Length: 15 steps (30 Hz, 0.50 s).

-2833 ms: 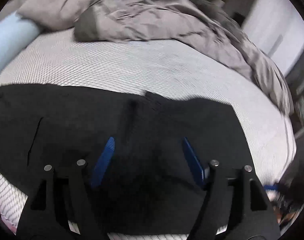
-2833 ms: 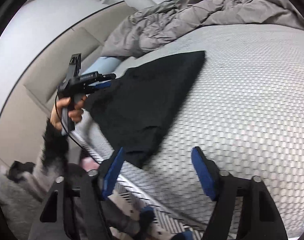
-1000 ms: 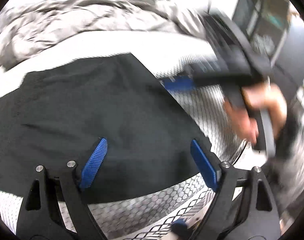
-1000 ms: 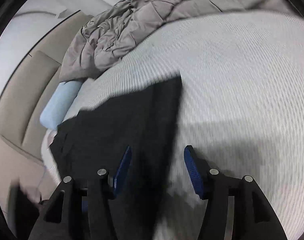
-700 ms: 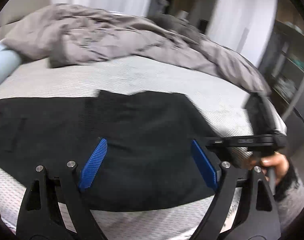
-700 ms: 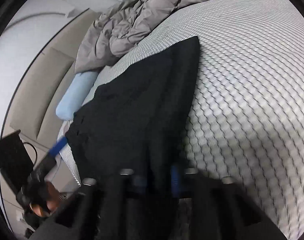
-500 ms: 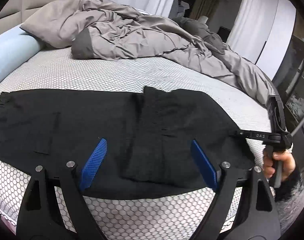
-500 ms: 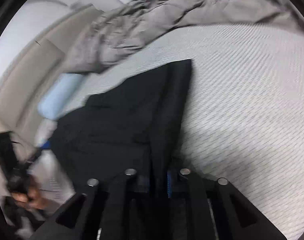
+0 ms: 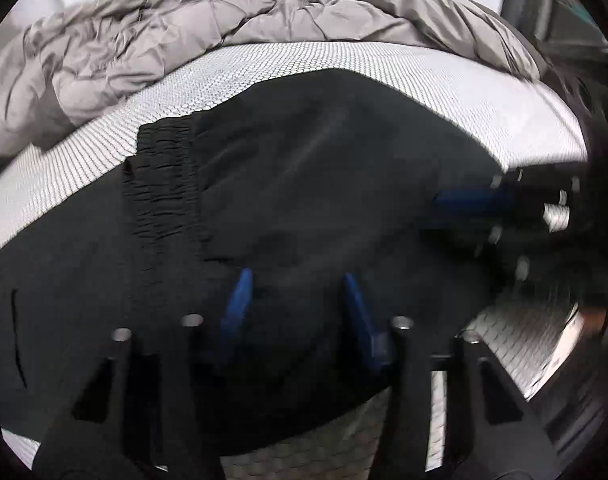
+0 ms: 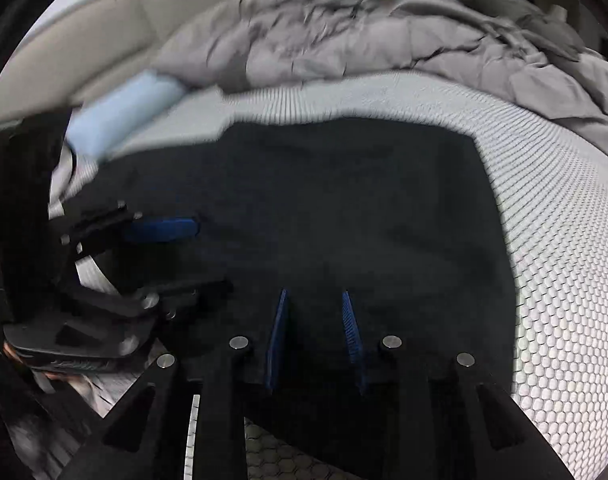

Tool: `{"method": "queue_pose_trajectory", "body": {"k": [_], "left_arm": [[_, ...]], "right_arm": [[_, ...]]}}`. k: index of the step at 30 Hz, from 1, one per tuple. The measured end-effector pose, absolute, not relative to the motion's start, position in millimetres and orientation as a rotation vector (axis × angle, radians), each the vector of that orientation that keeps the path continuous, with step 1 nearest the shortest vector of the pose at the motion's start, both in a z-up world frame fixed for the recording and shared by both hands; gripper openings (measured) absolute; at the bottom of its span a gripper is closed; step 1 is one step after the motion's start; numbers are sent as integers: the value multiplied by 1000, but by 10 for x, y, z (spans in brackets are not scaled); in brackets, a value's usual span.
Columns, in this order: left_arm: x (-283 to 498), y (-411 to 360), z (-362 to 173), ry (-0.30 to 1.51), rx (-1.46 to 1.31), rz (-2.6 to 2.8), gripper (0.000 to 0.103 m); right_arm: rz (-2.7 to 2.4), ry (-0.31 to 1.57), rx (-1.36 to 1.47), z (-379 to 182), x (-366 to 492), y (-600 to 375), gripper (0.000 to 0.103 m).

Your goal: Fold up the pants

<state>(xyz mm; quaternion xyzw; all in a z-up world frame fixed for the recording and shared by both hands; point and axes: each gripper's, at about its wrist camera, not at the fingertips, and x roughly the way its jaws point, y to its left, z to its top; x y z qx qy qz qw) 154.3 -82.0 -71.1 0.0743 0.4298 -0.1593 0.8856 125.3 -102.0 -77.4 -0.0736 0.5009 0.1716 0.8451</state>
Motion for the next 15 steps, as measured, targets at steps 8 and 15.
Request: {"method": "queue_pose_trajectory", "body": {"k": [8, 15], "left_arm": [[1227, -452, -508, 855, 57, -329, 44], [1751, -671, -428, 882, 60, -342, 51]], "right_arm": [[153, 1014, -189, -662, 1107, -1605, 27], [334, 994, -139, -656, 1382, -958, 29]]}}
